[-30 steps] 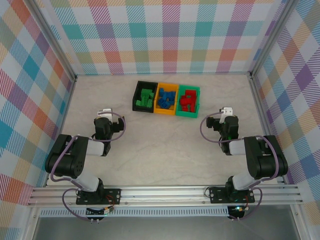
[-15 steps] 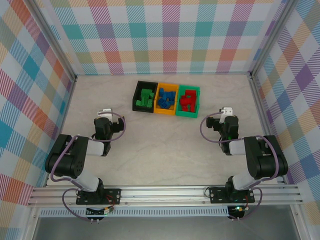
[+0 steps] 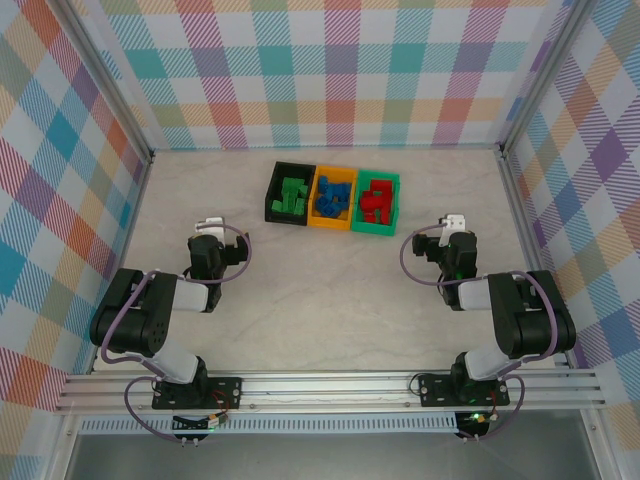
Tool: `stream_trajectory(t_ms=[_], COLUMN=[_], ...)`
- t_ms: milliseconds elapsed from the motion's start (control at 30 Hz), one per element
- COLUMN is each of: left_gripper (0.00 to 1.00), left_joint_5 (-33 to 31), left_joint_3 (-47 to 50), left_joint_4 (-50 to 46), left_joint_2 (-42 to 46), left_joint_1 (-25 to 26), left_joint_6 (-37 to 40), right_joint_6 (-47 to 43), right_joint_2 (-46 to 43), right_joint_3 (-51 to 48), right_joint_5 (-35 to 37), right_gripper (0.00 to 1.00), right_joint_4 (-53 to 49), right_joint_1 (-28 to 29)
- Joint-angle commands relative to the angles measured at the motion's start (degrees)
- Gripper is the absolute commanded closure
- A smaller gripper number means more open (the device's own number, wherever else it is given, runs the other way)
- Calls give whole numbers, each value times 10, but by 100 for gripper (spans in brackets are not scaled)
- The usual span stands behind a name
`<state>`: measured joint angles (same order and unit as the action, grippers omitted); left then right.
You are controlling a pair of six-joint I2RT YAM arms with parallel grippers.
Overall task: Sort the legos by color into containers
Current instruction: Reset both arms
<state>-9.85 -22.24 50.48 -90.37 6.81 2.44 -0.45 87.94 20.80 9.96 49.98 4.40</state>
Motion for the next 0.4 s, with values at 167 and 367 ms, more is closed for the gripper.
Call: stream_trajectory(t_ms=[167, 367], left_gripper=[0, 0], left_joint_5=[11, 11], left_joint_3=[-9, -9], left_joint_4=[-2, -2], left_joint_2=[-1, -1], left_joint_1=[-10, -9], left_joint_6=[5, 5], right_joint_6=[9, 17], right_joint_2=[-2, -3], right_joint_3=[15, 28], right_joint_5=[-14, -64], right_gripper=[1, 1], right_joint_4=[-4, -30], right_joint_1=[-5, -29])
